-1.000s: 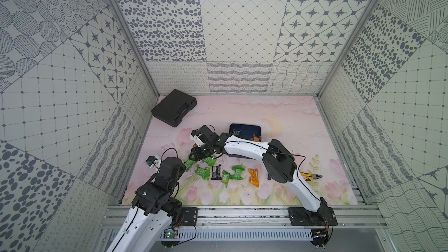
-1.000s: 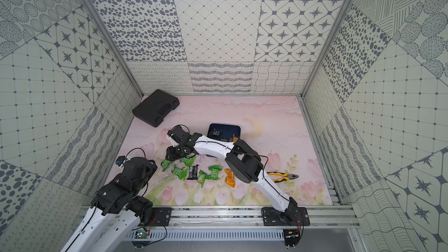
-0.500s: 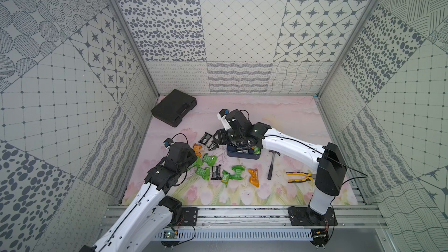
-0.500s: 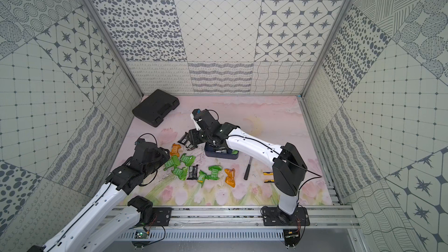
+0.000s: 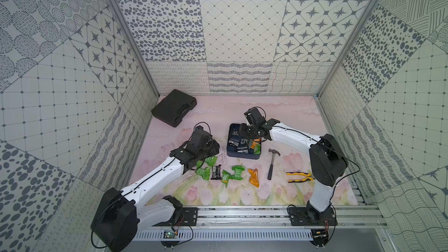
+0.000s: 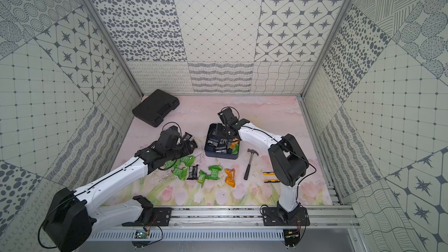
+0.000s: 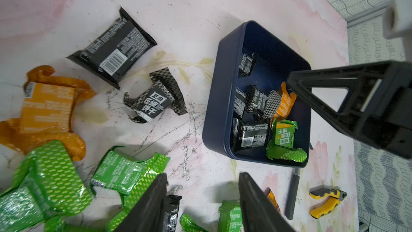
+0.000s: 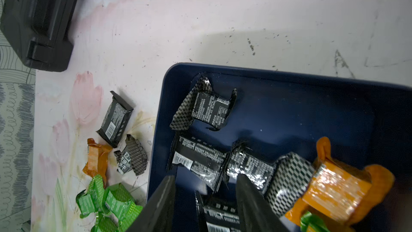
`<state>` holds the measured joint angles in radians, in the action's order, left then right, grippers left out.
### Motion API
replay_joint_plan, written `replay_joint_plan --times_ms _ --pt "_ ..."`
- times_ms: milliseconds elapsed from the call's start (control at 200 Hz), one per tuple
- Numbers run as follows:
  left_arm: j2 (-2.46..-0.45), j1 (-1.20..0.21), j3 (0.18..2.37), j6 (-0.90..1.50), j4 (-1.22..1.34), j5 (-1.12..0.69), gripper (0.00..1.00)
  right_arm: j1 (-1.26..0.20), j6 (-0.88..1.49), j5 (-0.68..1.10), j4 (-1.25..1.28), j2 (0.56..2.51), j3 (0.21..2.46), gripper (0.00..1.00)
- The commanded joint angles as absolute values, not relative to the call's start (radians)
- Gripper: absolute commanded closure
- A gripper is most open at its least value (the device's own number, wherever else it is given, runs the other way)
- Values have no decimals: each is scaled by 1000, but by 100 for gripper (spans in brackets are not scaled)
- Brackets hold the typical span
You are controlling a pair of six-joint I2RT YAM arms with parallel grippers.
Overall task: Take the cookies out of the storage box
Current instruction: Pick up the cookie from the storage box.
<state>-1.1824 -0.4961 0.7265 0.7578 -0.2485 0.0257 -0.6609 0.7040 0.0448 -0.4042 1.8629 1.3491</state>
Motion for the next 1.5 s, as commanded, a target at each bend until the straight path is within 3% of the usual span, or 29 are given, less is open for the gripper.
replay_joint_plan --times_ms 0,660,980,1130,1315,1496 --pt "-1279 -519 750 714 -88 -56 45 -645 762 59 -321 1918 1390 53" --pt "-1509 -538 812 721 -37 -89 57 -595 805 135 -277 2071 1439 77" --pt "-1528 -538 813 728 -39 -82 62 -592 817 151 -255 2079 1433 100" --pt "-1509 -538 814 733 -41 -71 61 -588 818 145 -244 2043 1411 100" --pt "-1430 -538 815 767 -58 5 51 -582 811 141 -244 1974 1377 100" --pt "-1332 -537 808 815 -95 115 49 -578 809 140 -245 1899 1333 100"
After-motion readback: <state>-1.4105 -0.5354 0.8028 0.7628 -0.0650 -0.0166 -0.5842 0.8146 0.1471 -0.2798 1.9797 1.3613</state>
